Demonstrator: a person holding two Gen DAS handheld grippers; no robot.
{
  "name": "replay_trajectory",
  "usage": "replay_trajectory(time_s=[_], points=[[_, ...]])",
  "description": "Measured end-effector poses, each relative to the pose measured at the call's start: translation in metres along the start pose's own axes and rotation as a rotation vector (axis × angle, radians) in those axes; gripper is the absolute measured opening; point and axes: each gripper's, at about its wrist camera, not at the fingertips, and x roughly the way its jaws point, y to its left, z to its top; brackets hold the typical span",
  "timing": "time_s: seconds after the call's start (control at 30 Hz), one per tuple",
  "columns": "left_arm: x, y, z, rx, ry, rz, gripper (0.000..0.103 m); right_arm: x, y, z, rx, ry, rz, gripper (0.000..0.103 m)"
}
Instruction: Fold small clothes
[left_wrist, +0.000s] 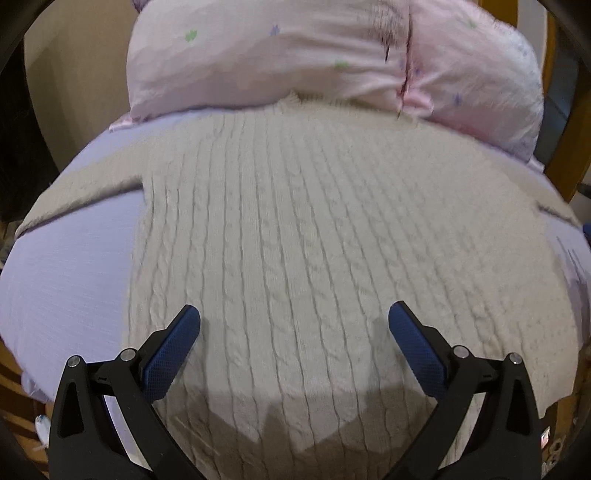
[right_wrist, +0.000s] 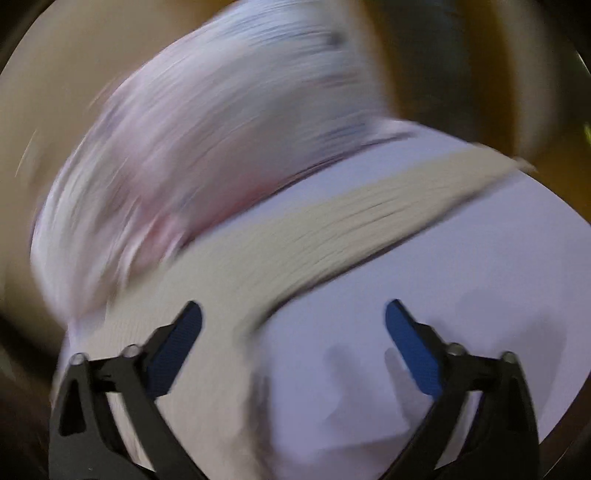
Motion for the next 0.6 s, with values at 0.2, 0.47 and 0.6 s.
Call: replay_trajectory(time_s=[0.2, 0.47, 0.6], points=[[-0.023, 0.019, 0.013, -0.028, -0.227, -0.002, 0.102, 0.023, -0.141, 0.079, 0.444, 0.024, -0.082, 0.053], [-0.014, 0.073, 0.031, -0.208, -0.234, -0.041, 0.102, 0.050, -0.183, 0.091, 0.587, 0.011, -0.098, 0.023], [-0.015, 0.114, 0.026, -0.332, -0.253, -0.097, 0.102, 0.057, -0.186, 0.100, 0.599, 0.002, -0.123, 0.007]])
